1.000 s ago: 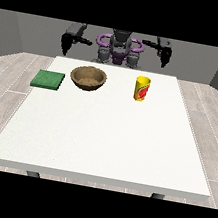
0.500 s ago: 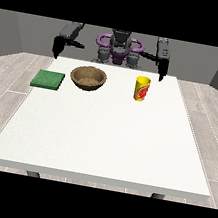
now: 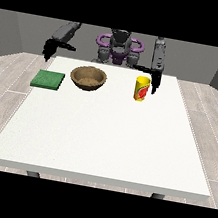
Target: Pick the cup and pour the ball into the bowl, then pick the bowl and place it on the pad
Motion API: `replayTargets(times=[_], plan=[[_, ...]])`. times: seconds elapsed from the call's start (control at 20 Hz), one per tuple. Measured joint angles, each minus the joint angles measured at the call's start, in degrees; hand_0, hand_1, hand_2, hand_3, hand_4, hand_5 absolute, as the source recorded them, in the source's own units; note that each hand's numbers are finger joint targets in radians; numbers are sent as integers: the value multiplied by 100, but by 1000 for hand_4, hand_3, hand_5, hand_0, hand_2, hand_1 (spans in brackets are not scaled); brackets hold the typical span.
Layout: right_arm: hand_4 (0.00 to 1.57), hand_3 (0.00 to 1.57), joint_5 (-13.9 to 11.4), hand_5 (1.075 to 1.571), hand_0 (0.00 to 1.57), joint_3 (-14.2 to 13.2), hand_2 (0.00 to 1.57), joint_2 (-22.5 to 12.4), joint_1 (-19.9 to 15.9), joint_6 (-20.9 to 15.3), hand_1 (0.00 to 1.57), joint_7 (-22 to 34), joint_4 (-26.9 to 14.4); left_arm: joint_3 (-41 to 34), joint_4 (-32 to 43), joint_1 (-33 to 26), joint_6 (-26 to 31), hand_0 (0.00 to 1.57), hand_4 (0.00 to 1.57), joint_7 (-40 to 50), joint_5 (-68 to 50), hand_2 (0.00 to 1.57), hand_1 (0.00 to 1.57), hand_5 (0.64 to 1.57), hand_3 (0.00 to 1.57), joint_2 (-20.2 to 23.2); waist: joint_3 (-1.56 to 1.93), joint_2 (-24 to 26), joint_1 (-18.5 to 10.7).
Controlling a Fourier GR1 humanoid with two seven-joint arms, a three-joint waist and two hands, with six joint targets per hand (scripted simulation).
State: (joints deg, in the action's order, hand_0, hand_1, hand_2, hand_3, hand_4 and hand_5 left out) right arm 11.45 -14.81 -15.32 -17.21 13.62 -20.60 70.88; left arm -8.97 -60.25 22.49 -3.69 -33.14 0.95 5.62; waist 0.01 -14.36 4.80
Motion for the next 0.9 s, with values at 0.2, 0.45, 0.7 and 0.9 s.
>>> replayTargets(times=[0.2, 0.45, 0.7, 0.9], plan=[[0, 0, 44, 1558, 0, -39, 0, -89, -49, 136, 0, -88, -128, -121, 639, 257, -83, 0, 0, -404, 1, 0, 0, 1229, 0, -8, -3, -53, 95], [0, 0, 134, 1562, 0, -156, 0, -245, -103, 312, 0, -233, -272, -318, 1279, 427, -74, 1289, 789, -882, -16, 1571, 1289, 1524, 1571, 203, -4, -188, 133], [0, 0, 218, 1558, 0, -155, 0, -300, -207, 451, 0, -231, -242, -246, 1513, 516, -1313, 1319, 855, -1054, 703, 1571, 1319, 1508, 1571, 360, 5, -332, 417], [0, 0, 383, 1556, 0, -326, 0, -585, -344, 653, 0, -143, -335, -274, 1647, 740, -2030, 1351, 881, -1157, 950, 1571, 1351, 1502, 1571, 287, 27, -407, 569]])
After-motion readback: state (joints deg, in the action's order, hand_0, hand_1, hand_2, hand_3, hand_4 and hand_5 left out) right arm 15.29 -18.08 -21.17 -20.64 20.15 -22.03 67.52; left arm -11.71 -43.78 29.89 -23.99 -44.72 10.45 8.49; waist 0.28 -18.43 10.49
